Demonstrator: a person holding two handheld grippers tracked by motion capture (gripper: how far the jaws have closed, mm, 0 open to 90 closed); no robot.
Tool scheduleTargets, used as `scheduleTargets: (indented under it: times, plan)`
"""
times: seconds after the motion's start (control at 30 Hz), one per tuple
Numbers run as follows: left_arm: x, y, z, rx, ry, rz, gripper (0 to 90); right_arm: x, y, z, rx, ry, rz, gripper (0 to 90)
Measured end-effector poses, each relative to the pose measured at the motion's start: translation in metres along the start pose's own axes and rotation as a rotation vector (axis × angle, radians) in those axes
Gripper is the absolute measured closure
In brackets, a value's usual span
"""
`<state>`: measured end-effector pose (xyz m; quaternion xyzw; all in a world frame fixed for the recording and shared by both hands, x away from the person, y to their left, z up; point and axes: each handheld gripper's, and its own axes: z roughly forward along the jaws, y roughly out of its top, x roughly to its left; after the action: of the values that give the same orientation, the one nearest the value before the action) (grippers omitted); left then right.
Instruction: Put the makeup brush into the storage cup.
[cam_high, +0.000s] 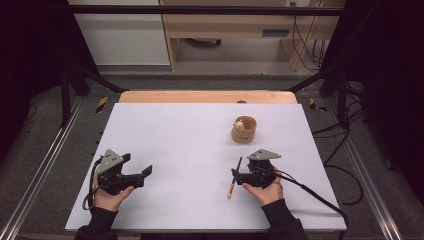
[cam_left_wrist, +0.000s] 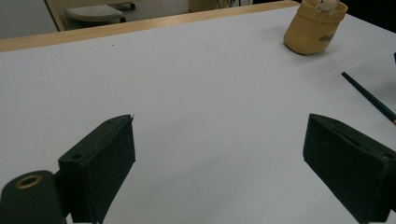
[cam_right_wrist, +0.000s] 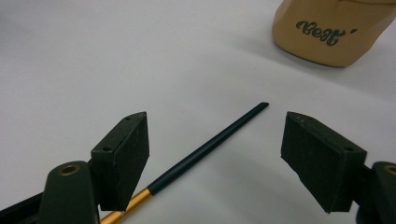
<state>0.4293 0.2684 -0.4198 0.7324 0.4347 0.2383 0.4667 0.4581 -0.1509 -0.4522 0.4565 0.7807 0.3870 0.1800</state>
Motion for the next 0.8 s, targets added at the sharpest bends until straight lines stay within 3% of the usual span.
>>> scheduleTargets:
  times: [0.43,0.8]
  plan:
    - [0.0,0.0,0.001,0.008,0.003,0.008,8.9,0.006,-0.011,0.019,0.082,0.001,-0.01,35.8]
    - [0.0,-0.001,0.001,0.009,0.003,0.005,9.1,0.007,-0.014,0.024,0.106,0.017,-0.032,47.7]
